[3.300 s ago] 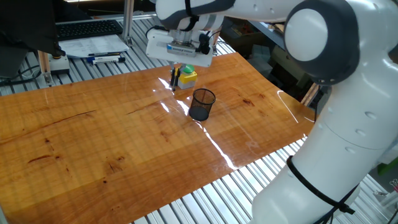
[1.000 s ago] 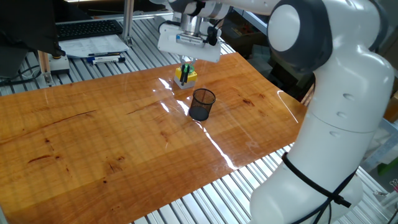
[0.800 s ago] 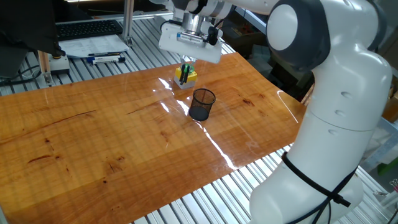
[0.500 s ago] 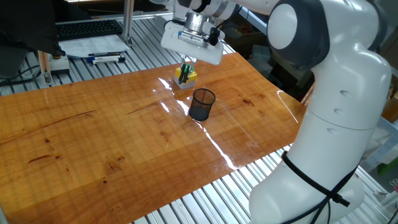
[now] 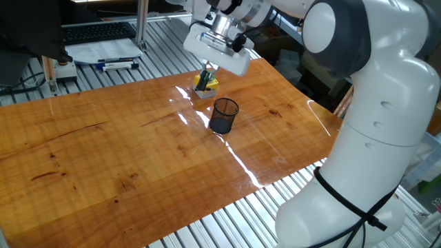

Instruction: Put the pen into the pen holder

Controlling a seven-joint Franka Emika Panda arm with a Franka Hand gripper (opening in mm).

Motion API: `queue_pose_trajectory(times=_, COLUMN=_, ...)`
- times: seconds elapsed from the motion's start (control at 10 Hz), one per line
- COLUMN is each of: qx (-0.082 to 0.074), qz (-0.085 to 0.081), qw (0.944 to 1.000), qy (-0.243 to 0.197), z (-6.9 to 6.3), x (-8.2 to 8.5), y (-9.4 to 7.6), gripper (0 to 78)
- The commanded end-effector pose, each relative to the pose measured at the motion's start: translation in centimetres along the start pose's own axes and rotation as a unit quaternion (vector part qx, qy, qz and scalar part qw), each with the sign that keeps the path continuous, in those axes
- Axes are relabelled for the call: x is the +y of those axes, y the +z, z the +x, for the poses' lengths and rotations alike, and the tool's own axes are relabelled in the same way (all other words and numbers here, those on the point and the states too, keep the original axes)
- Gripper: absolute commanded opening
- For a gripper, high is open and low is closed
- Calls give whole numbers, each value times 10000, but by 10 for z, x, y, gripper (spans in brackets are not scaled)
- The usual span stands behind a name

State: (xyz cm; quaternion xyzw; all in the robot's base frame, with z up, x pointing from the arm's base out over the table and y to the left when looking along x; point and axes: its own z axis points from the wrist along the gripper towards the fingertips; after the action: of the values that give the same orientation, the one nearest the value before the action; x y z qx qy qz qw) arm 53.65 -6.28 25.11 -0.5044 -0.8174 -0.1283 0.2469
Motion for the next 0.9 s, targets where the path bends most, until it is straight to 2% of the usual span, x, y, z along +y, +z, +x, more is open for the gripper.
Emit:
queue_pose_trajectory(times=0.1, qx=311, qz=-31, qw=9993, qy=187, z=-9, x=-23, y=-21, gripper=16)
queue_pose_trajectory(times=0.4, qx=446, qz=-21, qw=9978, qy=486, z=-21, x=-37, y=-24, gripper=16)
queue_pose_trajectory(times=0.5, qx=598, qz=-40, qw=9965, qy=590, z=-23, x=-41, y=-21, gripper=16)
queue_pose_trajectory(times=0.6, qx=631, qz=-39, qw=9960, qy=631, z=-23, x=-42, y=-20, gripper=16)
queue_pose_trajectory(times=0.7, qx=719, qz=-36, qw=9941, qy=807, z=-20, x=-45, y=-11, gripper=16)
queue_pose_trajectory(times=0.9, qx=726, qz=-36, qw=9930, qy=929, z=-16, x=-51, y=3, gripper=16)
